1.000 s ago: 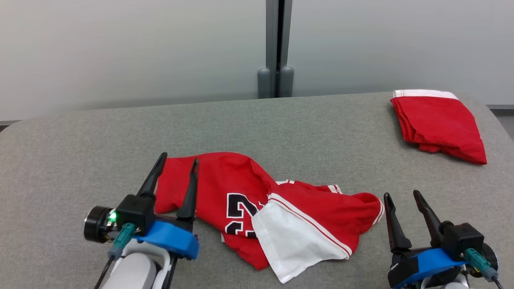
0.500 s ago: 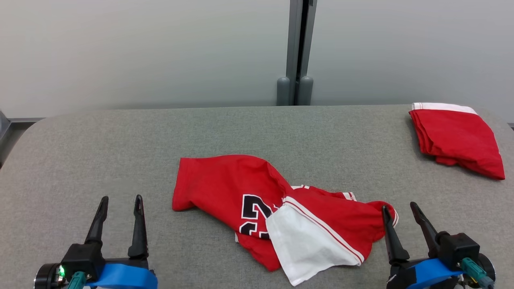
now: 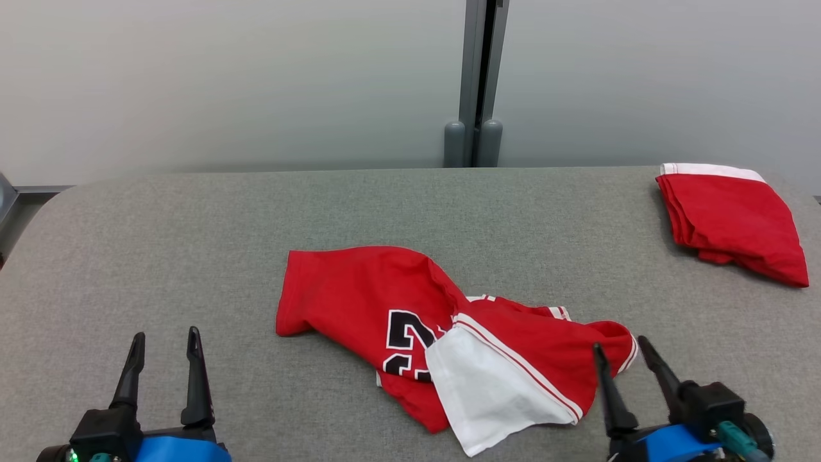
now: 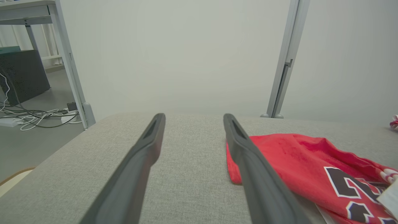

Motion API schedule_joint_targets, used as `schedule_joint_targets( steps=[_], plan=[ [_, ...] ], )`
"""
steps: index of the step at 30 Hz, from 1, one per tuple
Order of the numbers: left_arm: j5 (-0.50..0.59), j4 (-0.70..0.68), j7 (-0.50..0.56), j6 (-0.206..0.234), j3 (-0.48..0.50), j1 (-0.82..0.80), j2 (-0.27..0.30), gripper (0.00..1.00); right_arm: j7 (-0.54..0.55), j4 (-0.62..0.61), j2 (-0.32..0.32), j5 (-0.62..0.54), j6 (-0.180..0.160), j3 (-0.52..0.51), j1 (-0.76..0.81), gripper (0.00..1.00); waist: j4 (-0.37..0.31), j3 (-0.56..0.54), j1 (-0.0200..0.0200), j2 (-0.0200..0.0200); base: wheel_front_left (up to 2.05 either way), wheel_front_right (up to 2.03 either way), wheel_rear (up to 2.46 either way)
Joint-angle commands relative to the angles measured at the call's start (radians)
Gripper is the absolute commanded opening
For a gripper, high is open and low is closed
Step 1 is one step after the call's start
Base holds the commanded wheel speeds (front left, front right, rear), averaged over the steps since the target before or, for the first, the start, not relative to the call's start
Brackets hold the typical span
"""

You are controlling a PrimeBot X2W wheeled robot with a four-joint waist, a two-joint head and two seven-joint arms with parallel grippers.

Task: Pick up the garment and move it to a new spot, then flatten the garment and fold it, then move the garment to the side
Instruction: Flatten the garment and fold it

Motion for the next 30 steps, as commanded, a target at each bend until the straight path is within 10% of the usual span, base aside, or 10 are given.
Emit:
schedule_joint_targets(
  steps=[1, 16, 30],
  plan=[
    [0.013, 0.0, -0.002, -0.01, 0.017, 0.003, -0.008, 1.0, -0.003, -0.006, -0.003, -0.012, 0.0, 0.03, 0.006, 1.0, -0.001, 0.002, 0.0, 0.0001, 0.0, 0.0, 0.0],
    [0.053, 0.007, -0.002, -0.049, 0.043, -0.045, -0.049, 1.0, 0.106, 0.193, -0.017, -0.061, 0.0, 0.426, -0.102, 1.0, 0.019, 0.04, 0.0, 0.0001, 0.0, 0.0, 0.0],
    [0.067, 0.016, -0.003, -0.063, 0.051, -0.064, -0.063, 1.0, 0.132, 0.484, -0.014, -0.184, -0.001, 0.493, -0.241, 1.0, 0.048, 0.065, 0.0, 0.0001, 0.0, 0.0, 0.0]
  ],
)
